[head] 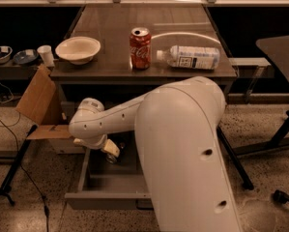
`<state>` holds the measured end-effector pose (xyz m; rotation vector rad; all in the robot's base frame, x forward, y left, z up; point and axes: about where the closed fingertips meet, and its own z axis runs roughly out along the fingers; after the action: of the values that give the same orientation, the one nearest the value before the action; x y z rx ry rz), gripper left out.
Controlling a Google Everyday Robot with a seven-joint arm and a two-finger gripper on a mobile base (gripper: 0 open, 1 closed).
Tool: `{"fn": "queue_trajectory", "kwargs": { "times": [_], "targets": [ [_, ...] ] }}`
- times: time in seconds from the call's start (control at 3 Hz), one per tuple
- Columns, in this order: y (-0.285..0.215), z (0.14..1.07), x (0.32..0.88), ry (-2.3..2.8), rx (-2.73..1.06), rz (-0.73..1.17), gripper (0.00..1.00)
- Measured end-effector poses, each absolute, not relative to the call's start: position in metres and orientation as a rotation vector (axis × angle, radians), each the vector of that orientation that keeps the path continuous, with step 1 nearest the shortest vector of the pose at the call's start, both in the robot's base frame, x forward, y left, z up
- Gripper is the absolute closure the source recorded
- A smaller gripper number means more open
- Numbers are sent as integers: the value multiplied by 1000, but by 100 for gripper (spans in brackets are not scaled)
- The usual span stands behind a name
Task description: Pick pepsi can from middle drawer and place on counter
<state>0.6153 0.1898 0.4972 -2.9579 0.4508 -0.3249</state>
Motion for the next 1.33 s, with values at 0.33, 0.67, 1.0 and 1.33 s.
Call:
{"fn": "queue_trajectory", "kwargs": {
  "times": [0.33, 0.67, 1.0, 1.33],
  "targets": [
    [177, 480, 622, 500, -2980, -347, 0],
    [167, 465, 627, 549, -3002, -381, 0],
    [158, 451, 634, 594, -3009, -421, 0],
    [147, 435, 641, 648, -3006, -459, 0]
  ]
}}
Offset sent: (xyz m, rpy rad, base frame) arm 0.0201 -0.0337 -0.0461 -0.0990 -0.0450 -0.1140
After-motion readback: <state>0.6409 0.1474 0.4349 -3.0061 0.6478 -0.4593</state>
